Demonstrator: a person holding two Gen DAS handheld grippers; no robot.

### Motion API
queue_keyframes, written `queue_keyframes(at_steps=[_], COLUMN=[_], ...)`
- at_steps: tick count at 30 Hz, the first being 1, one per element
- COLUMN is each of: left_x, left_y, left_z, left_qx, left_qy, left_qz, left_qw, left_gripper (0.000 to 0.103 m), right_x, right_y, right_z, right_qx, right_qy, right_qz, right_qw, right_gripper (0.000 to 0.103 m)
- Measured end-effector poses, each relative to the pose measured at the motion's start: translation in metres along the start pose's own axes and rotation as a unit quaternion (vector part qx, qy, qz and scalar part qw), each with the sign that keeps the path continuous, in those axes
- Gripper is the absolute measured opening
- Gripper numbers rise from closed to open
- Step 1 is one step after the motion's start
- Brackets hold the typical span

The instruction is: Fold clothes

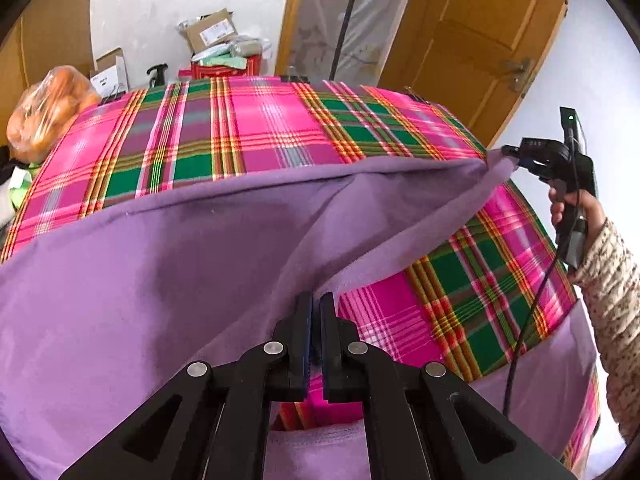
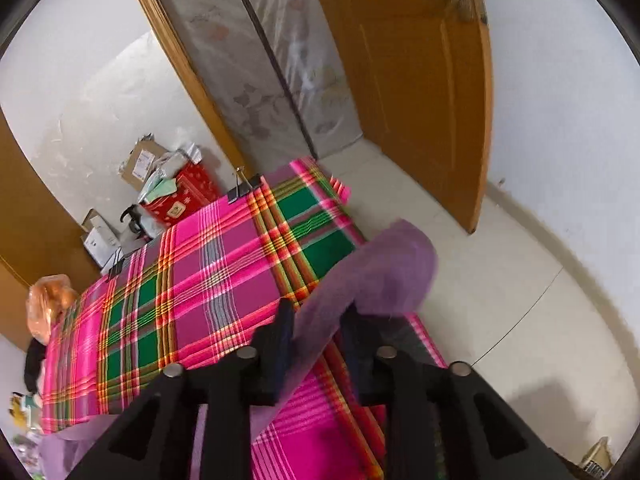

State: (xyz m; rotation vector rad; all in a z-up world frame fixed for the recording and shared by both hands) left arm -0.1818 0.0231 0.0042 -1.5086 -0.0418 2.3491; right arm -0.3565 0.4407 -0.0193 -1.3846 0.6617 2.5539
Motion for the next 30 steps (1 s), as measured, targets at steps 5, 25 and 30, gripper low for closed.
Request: queue_keyframes(at_steps=[5,25,30], left_x=[0.005,0.010,0.009], left_y=[0.002,0.006,0.006], left_z=[-0.001,-0.002,-0.002], left_qx=[-0.004,-0.016,-0.017], left_qy=[0.007,0.020,0.021], left_qz=[-0.002,-0.014,-0.016], left_qw=[1.0000,0.9996,0.9995], left_gripper=[0.003,0.003,0.003], right_x=[0.000,-0.026,-0.010], right_y=[-0.028,-0.028,-0.046], right_z=[0.005,-0.040,-0.059], right_qx=[0.060,0.068,0.115], right_qy=[-0.013,0.041,0.066], right_qz=[0.017,0.137,0.176], right_qw=[0.998,0.987,0.976], right_gripper=[0.030,0.044,0.044])
Point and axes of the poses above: each gripper's, at about its wrist camera, not at the fingertips, and x roughly the way its jaws point, y to its left, z to its top, the point moved 4 cm from there along x, roughly the way its jaws point, and after that the axes turned 9 degrees about y, right-handed, at the moved point
